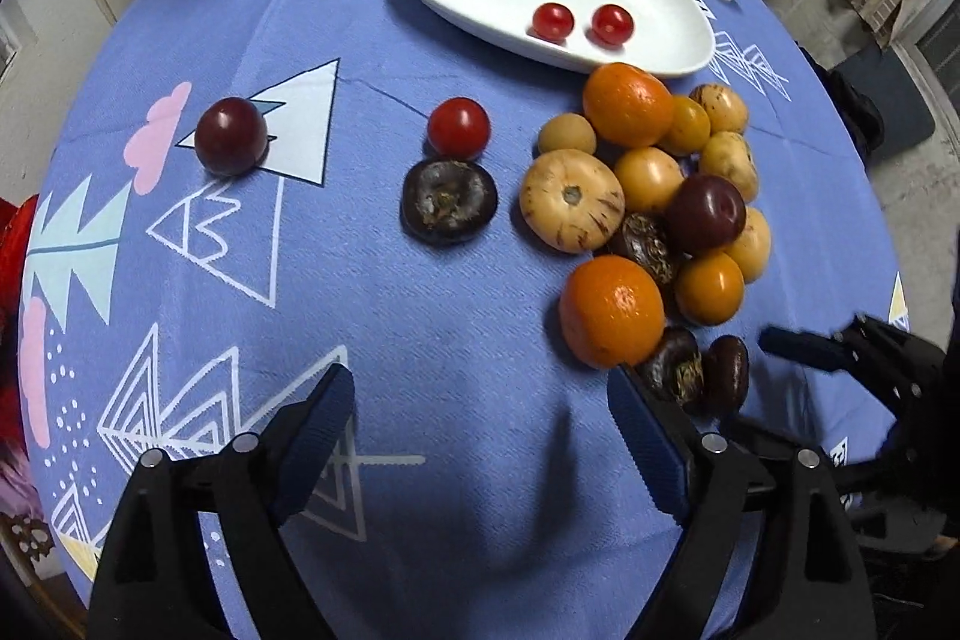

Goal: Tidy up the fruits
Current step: 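Grasp a dark brown fruit with the right tool while the left tool grasps a tangerine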

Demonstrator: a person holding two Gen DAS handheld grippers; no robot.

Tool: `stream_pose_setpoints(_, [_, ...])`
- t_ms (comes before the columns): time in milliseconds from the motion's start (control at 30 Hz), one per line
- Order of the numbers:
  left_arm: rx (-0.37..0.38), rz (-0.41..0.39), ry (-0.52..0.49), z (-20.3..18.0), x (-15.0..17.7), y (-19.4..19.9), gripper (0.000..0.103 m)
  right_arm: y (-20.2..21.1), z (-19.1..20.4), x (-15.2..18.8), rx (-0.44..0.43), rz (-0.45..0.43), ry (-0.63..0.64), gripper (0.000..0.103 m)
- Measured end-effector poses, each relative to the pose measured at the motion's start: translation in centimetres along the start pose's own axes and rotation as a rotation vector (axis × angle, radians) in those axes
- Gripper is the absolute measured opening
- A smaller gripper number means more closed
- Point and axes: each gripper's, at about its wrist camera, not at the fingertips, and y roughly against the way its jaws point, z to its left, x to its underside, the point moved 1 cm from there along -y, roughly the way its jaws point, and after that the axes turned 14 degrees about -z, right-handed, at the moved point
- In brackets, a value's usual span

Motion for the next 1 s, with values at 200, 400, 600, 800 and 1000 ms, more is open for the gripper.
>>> stream_pose_setpoints(200, [0.041,0.009,-0.017,-1.6,-0.6,-0.3,0.087,-1.3,1.1,-0.6,-0.036,0.053,0.055,0.042])
stream_pose_setpoints(400, [0.070,0.025,0.007,-3.0,-1.5,-1.7,0.087,-0.2,-0.5,-0.1,-0.052,0.058,-0.056,0.042])
stream_pose_setpoints(600, [0.091,0.093,0.100,-2.2,-1.6,-4.0,0.056,0.7,-1.9,0.4,-0.049,0.058,-0.115,0.042])
stream_pose_setpoints(800, [0.080,0.073,0.043,-2.2,-1.0,-3.7,0.046,0.7,-2.3,0.6,-0.047,0.064,-0.124,0.042])
stream_pose_setpoints(1000, [0.057,0.052,0.045,-1.5,-0.4,-2.4,0.045,1.0,-2.7,-0.5,-0.042,0.046,-0.133,0.042])
